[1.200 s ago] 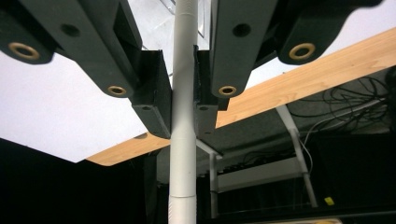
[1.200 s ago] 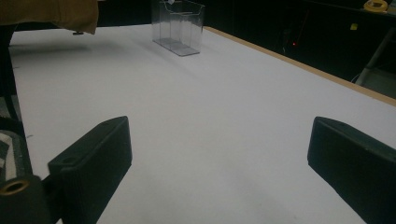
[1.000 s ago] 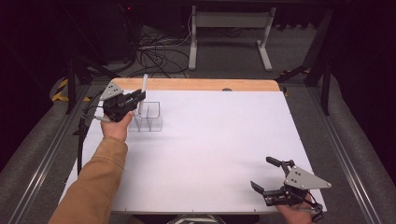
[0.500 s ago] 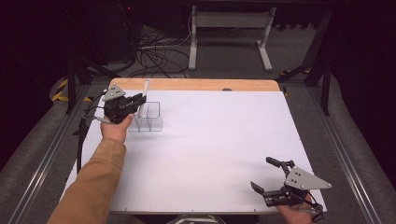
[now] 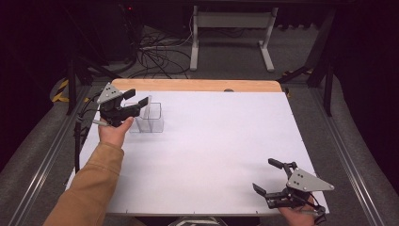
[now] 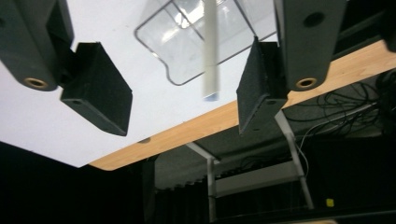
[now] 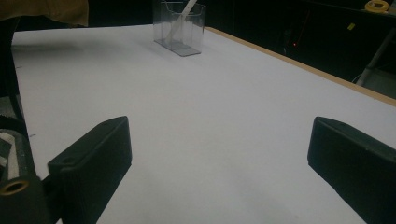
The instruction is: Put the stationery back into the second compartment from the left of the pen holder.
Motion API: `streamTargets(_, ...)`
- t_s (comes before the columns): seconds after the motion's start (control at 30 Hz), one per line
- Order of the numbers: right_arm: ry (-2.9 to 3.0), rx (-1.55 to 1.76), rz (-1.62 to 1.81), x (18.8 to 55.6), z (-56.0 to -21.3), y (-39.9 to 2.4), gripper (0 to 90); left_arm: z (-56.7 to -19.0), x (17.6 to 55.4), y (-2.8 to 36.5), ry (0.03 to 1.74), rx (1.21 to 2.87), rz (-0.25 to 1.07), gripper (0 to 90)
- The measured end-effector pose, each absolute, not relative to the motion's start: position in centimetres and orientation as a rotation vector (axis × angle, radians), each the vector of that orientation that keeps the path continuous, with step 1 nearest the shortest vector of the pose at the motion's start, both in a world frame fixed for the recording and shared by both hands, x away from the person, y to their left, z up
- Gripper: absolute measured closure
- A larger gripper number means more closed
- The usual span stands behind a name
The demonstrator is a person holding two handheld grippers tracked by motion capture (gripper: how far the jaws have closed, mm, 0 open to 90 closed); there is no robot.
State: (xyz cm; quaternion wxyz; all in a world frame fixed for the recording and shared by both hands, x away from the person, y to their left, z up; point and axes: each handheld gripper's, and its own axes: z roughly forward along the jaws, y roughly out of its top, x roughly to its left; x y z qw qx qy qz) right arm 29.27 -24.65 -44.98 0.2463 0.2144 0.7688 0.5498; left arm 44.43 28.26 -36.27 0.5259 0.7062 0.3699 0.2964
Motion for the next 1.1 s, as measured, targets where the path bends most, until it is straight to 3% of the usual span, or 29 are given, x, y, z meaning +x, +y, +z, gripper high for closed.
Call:
streamTargets(0.27, 2.095, 0.587, 1.501, 29.2, -45.0, -24.6, 6.6, -35.2, 42.5, 27.8, 0.835, 1.702, 0.687, 29.9)
streamTargets(1.1, 2.101, 0.594, 1.493, 29.2, -45.0, -24.6, 6.5, -34.7, 36.3, 26.8, 0.707, 1.743, 0.633, 24.2)
